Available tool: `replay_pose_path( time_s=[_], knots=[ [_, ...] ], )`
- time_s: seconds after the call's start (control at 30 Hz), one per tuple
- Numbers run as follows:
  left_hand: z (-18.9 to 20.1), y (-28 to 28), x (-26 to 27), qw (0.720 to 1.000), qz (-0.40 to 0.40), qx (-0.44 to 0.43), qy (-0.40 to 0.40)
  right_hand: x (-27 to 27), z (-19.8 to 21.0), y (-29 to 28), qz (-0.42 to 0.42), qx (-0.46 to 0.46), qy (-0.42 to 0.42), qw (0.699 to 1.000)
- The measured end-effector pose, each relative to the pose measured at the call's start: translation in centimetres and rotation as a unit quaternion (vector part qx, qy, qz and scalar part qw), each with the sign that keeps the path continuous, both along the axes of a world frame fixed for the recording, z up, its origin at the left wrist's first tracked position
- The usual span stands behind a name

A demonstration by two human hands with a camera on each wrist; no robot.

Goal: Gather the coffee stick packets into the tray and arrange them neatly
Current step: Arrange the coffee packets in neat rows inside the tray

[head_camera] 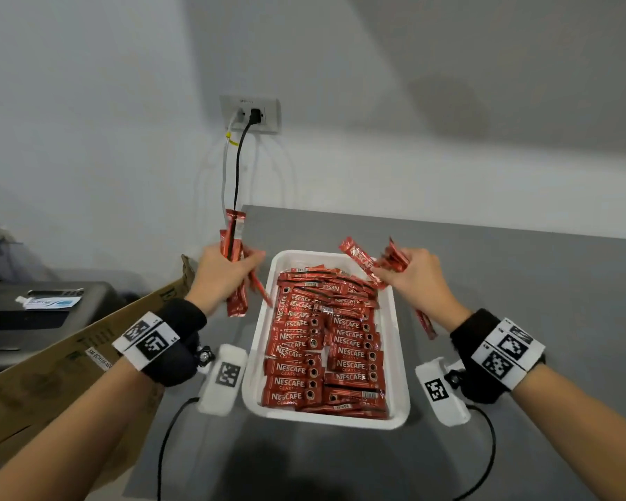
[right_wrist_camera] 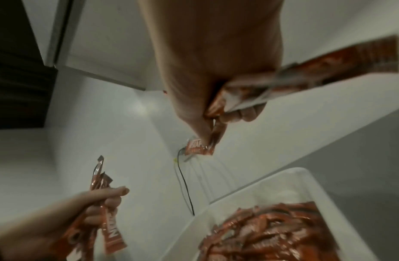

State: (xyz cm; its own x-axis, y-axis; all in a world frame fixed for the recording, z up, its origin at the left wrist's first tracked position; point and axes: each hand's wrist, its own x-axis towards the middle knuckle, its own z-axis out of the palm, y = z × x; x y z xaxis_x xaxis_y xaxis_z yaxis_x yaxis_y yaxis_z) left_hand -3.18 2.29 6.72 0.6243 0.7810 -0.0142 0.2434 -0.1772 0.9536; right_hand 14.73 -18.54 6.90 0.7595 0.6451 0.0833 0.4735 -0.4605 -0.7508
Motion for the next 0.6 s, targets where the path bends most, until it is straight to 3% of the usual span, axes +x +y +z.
replay_pose_path(
  time_s=[0.1,0.17,0.23,0.4,0.5,0.6],
  knots=[
    [-0.7,-0.7,-0.3,0.989,-0.120,-0.011,0.089,-1.4,-1.3,0.2,0.030,-0.021,0.059,0.998],
    [-1.2,-1.9,0.0,0.975,-0.197,-0.061,0.085,-2.9,-2.3,1.0,0.058,0.015,0.102,0.993],
    [-1.5,-2.7,0.5,0.969,-0.222,-0.084,0.063,-4.1,-2.7,2.2,0.086,0.060,0.110,0.988],
    [-0.9,-1.7,1.1,0.990,-0.127,-0.008,0.052,-4.3,-3.1,4.2,0.150,0.047,0.091,0.983],
    [-0.7,0.1,0.7,0.999,-0.038,0.003,0.030,-3.2,-5.0,4.6,0.184,-0.111,0.025,0.976],
    [-0.8,0.4,0.6,0.998,-0.036,0.024,0.040,-4.1,-6.5,5.7,0.264,-0.265,-0.084,0.924]
  ],
)
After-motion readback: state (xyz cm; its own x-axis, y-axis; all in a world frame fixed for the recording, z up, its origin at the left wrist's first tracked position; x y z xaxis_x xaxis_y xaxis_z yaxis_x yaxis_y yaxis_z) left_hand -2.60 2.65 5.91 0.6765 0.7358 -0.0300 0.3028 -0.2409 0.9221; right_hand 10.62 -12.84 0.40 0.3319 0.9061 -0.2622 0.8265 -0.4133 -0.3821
